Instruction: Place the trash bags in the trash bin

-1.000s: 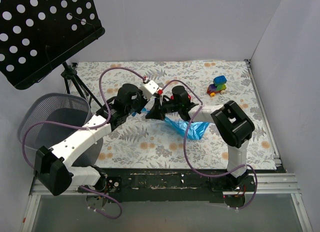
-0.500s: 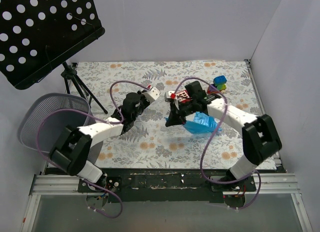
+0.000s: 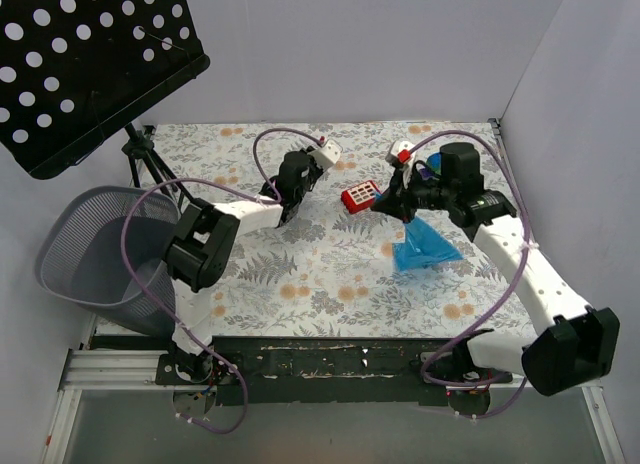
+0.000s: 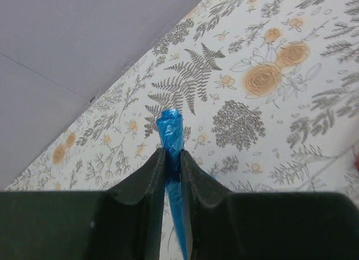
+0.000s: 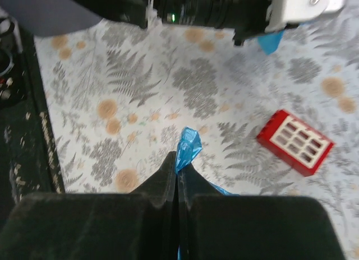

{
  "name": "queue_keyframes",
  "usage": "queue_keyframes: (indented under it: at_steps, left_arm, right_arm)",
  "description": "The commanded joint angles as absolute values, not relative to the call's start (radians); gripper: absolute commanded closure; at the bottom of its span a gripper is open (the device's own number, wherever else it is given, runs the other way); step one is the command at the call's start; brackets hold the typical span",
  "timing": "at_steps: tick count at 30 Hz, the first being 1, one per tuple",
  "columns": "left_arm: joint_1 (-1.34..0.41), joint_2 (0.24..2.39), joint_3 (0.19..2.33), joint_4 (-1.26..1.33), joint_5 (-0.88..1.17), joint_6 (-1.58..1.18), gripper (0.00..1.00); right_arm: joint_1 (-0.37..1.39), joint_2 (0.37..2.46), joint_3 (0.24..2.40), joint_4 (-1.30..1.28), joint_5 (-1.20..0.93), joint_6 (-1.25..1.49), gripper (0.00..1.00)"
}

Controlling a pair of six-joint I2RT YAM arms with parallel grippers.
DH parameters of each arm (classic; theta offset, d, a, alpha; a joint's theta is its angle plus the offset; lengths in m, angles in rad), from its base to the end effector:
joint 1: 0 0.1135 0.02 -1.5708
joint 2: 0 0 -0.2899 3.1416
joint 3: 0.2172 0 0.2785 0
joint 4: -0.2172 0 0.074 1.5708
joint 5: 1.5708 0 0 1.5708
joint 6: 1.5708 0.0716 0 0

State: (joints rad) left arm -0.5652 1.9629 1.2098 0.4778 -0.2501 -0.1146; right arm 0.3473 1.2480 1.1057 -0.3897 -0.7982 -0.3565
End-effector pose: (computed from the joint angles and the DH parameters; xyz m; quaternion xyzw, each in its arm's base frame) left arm 0.4387 -0.2572 0.2002 0.1034 0.7880 -0.1058 0.5976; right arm 0.2765 0.1546 0.3464 -0.4568 0.6844 0.3352 0.4589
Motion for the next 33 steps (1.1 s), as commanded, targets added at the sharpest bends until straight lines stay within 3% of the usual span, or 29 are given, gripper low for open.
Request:
queue_keyframes:
  at_steps: [1, 3, 4, 7, 10, 16, 21, 26, 33]
  left_arm:
    - [-0.512, 2.071, 1.403, 0.306, -0.256, -0.153, 0.71]
    - [-0.497, 2.123, 1.512, 0.197, -0.239, -0.217, 0.41]
    - [-0.492, 2.126, 1.54, 0.171, -0.21, -0.244, 0.31]
    - [-0.491, 2.047, 1.577, 0.131, -0.103, -0.339, 0.16]
    - [-0.491, 1.923, 1.591, 0.06, 0.054, -0.463, 0.13]
    - [-0.498, 1.626, 1.349, 0.074, 0.552, -0.489, 0.05]
    - [-0.535, 1.514, 1.258, -0.028, 0.728, -0.583, 0.04]
    - [-0.655, 1.456, 1.128, 0.077, 0.703, -0.534, 0.02]
    - [-0.689, 1.637, 1.236, 0.185, 0.777, -0.529, 0.03]
  right_arm:
    - [0.35, 1.129, 1.201, -0.181, -0.595, -0.158, 0.99]
    - [0.351, 1.095, 1.239, -0.155, -0.563, -0.15, 0.99]
    - [0.351, 1.074, 1.255, -0.126, -0.542, -0.132, 0.99]
    - [0.351, 1.086, 1.377, -0.118, -0.518, -0.112, 0.99]
    - [0.351, 1.132, 1.524, -0.158, -0.529, -0.156, 0.99]
    - [0.351, 1.206, 1.705, -0.114, -0.552, -0.186, 0.99]
    - [0.351, 1.275, 1.808, -0.052, -0.433, -0.146, 0.99]
    - [0.351, 1.361, 1.951, -0.051, -0.449, -0.114, 0.99]
    - [0.36, 1.43, 2.112, -0.087, -0.514, -0.08, 0.99]
